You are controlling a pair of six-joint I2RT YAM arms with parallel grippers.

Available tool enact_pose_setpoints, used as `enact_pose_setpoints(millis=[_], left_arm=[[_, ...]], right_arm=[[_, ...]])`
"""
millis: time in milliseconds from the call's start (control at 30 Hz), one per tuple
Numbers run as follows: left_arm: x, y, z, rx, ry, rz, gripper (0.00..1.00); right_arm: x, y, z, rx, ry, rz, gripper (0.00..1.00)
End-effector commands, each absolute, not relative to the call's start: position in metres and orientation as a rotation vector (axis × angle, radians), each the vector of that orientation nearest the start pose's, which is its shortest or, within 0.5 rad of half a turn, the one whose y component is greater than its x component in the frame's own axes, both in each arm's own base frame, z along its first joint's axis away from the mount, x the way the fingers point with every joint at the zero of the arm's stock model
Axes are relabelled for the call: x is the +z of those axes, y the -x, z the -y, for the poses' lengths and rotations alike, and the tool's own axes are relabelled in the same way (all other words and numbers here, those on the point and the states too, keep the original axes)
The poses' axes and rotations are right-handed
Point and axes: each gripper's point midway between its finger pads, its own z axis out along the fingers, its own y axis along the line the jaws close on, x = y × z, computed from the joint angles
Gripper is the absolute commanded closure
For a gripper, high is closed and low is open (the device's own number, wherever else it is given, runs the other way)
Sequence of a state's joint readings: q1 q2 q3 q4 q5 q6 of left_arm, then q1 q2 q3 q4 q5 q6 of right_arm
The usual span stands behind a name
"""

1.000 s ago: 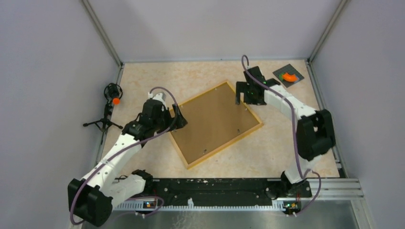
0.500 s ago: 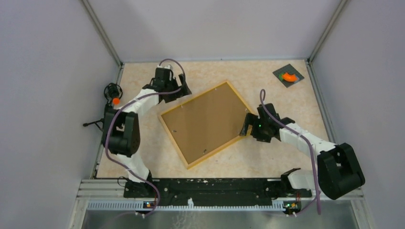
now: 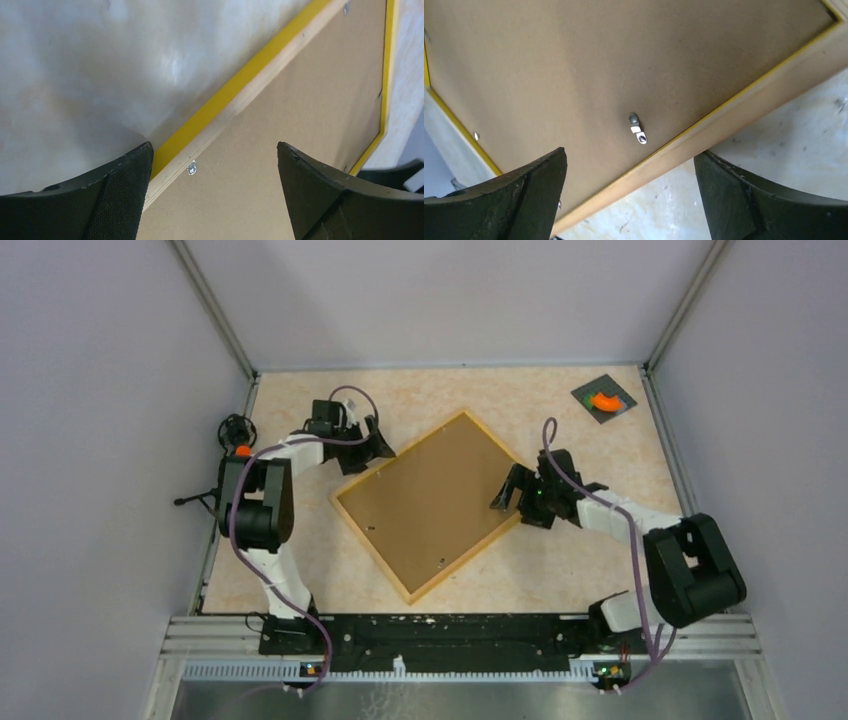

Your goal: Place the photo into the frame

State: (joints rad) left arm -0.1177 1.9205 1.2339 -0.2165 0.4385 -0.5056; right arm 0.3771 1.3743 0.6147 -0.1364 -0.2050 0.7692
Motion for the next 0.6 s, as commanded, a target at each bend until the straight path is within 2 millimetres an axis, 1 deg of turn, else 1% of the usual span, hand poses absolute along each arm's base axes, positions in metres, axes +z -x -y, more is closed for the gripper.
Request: enact_pose_setpoints(millis=[0,67,133,167,233,300,367,433,500,567], left_arm=[[0.058,-0.358,0.161,-0.992,0.232,-2.61,0.06],[0.062,-0.343,0.154,-0.934,0.186,-2.614,0.09],[0.06,-0.33,0.146,-0.872,0.137,-2.633,0.13],[0.058,-0.325,0.141,-0.838,0.123,-2.64,0.15],[0.054,-0.317,0.133,-0.774,0.102,-2.638,0.16],[0.052,-0.316,0.131,-0.758,0.097,-2.63,0.17],[0.054,-0.317,0.134,-0.784,0.092,-2.632,0.18],[0.052,-0.316,0.136,-0.798,0.1,-2.637,0.18],[0.05,-0.314,0.138,-0.819,0.098,-2.641,0.19],[0.05,-0.315,0.139,-0.828,0.1,-2.641,0.2]], right_arm=[[0.044,-0.3,-0.172,0.594,-0.258,-2.579,0.06],[0.042,-0.307,-0.16,0.457,-0.196,-2.635,0.08],[0.039,-0.311,-0.153,0.362,-0.14,-2.684,0.11],[0.042,-0.317,-0.152,0.336,-0.114,-2.692,0.14],[0.04,-0.321,-0.152,0.305,-0.08,-2.719,0.19],[0.042,-0.327,-0.151,0.271,-0.077,-2.722,0.23],[0.043,-0.332,-0.149,0.229,-0.082,-2.716,0.25],[0.039,-0.335,-0.141,0.154,-0.106,-2.729,0.27],[0.034,-0.336,-0.137,0.107,-0.105,-2.746,0.32],[0.03,-0.334,-0.135,0.065,-0.104,-2.752,0.34]])
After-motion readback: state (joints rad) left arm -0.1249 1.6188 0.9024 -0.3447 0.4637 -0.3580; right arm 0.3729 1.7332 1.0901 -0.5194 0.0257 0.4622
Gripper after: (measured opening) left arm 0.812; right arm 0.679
